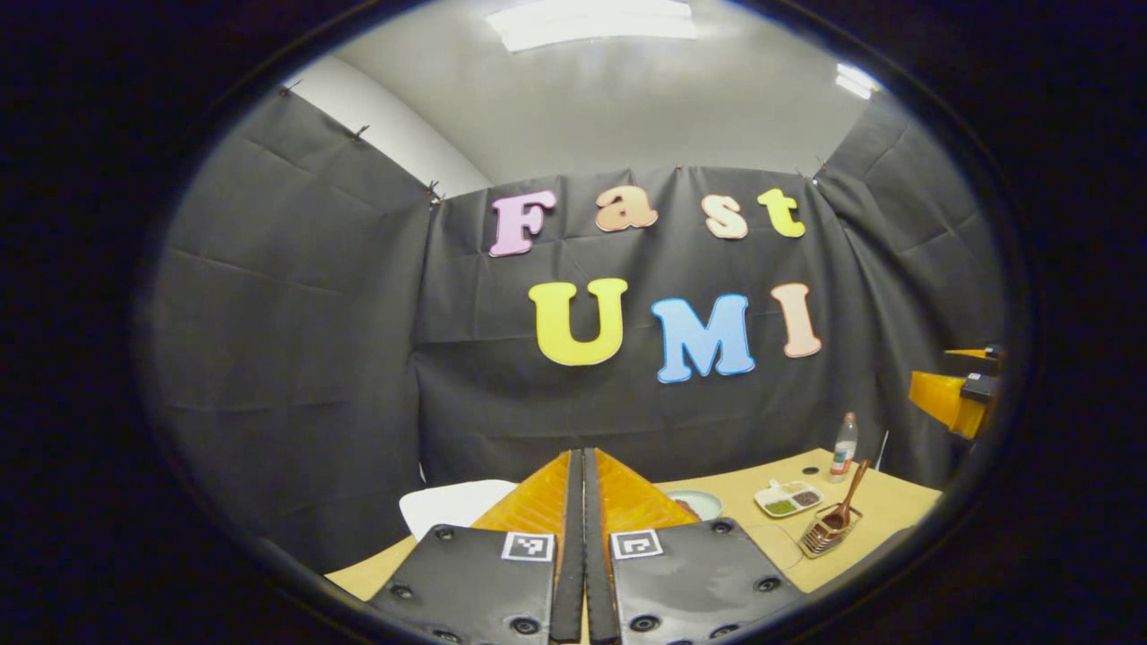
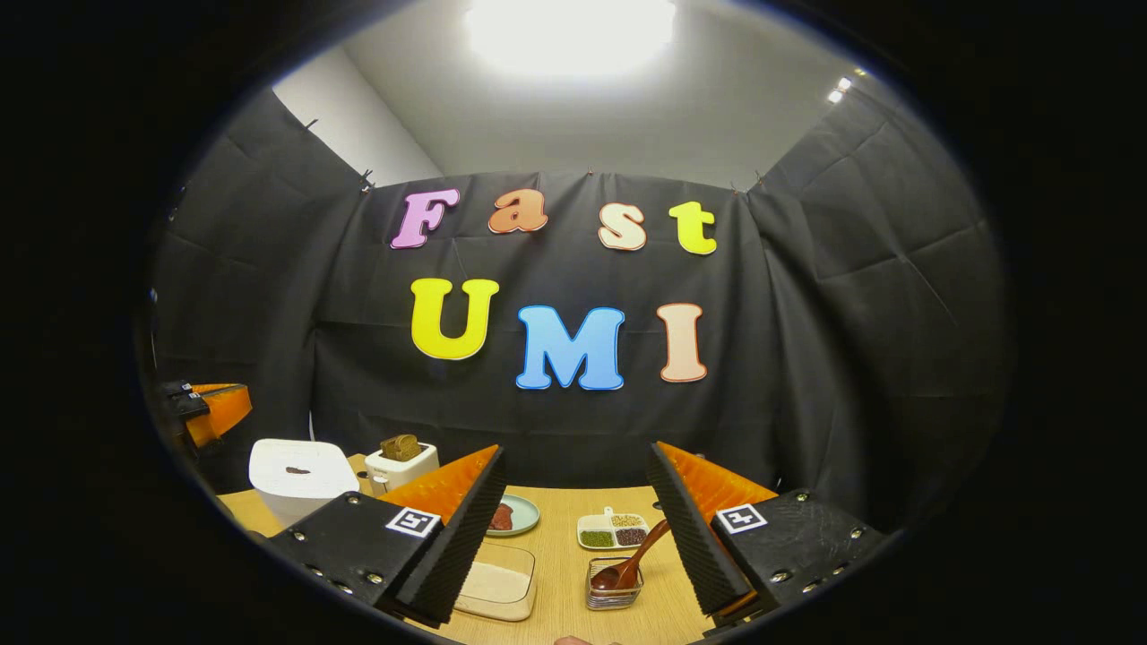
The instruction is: Close the left gripper, press the button to open the rice cooker; take a wooden spoon from the chopstick holder with the right hand, scoop a spoonful of rice and pour it into the rice cooker, then put the wooden spoon back into the chopstick holder.
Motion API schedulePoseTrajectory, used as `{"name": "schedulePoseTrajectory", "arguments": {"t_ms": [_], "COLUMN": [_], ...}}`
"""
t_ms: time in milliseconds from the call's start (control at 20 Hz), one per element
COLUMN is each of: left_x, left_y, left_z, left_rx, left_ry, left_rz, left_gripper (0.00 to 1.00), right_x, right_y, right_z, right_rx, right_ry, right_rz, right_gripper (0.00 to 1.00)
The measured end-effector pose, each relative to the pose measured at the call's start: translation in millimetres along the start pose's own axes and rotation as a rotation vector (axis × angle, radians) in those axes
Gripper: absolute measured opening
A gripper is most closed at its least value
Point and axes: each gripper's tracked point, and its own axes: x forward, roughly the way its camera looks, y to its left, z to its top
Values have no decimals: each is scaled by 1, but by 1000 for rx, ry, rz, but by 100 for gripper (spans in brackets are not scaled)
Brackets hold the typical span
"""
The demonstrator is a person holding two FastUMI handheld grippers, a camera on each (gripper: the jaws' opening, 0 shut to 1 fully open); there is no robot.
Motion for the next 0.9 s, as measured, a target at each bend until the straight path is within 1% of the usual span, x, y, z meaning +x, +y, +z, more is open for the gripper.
{"name": "schedulePoseTrajectory", "arguments": {"t_ms": [100, 350, 600, 900], "left_x": [-2, 13, 43, 86], "left_y": [3, 16, 41, 78], "left_z": [4, -13, -28, -57], "left_rx": [-12, -43, -70, -108], "left_ry": [-3, 40, 77, 144], "left_rz": [-8, 2, 15, 33], "left_gripper": [8, 9, 9, 8], "right_x": [0, -3, -3, -5], "right_y": [1, -1, -3, -1], "right_z": [0, 2, 0, -2], "right_rx": [-3, -5, -6, -24], "right_ry": [1, -7, 2, 10], "right_rz": [-2, -18, -47, -71], "right_gripper": [96, 96, 96, 96]}}
